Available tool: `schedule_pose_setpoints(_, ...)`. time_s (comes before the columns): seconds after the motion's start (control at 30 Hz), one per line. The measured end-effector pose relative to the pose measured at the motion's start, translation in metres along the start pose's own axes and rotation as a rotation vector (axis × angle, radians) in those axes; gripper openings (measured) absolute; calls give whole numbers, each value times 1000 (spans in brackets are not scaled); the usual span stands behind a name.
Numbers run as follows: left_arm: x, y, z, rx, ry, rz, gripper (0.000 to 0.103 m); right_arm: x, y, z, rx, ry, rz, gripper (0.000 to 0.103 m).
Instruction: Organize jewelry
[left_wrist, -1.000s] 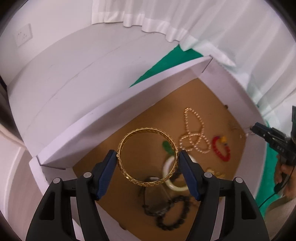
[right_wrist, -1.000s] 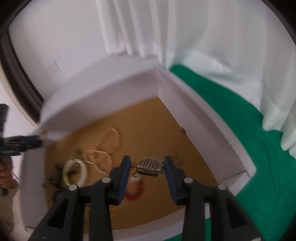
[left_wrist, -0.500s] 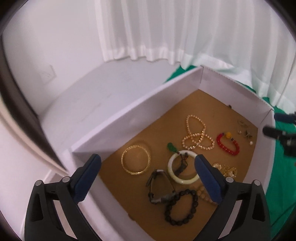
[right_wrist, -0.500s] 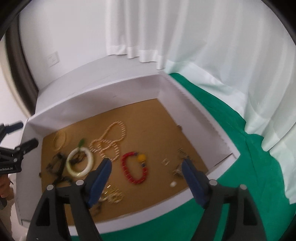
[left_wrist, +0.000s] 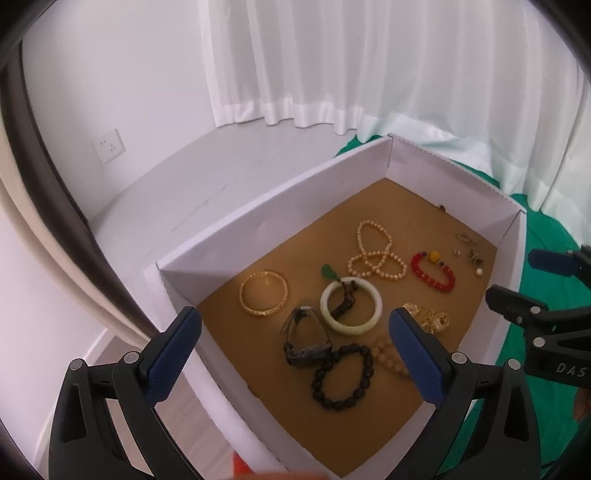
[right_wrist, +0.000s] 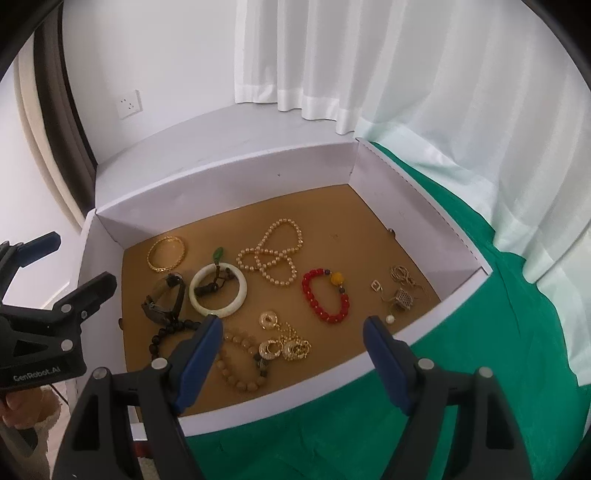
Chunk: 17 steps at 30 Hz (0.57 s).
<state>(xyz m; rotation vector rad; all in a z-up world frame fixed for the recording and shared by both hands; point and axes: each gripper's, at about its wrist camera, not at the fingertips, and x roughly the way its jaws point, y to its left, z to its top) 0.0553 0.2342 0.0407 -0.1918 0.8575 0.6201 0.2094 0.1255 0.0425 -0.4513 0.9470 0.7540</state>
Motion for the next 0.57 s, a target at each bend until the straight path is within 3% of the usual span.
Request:
schedule_pose_setpoints(0.37, 6, 11, -3, -46, 42, -44, 102, 5, 13, -3, 0, 31, -34, 80)
schedule_pose_setpoints(0.57, 4, 9, -6, -51, 16, -16, 102, 4, 14, -2, 3, 25, -18, 80)
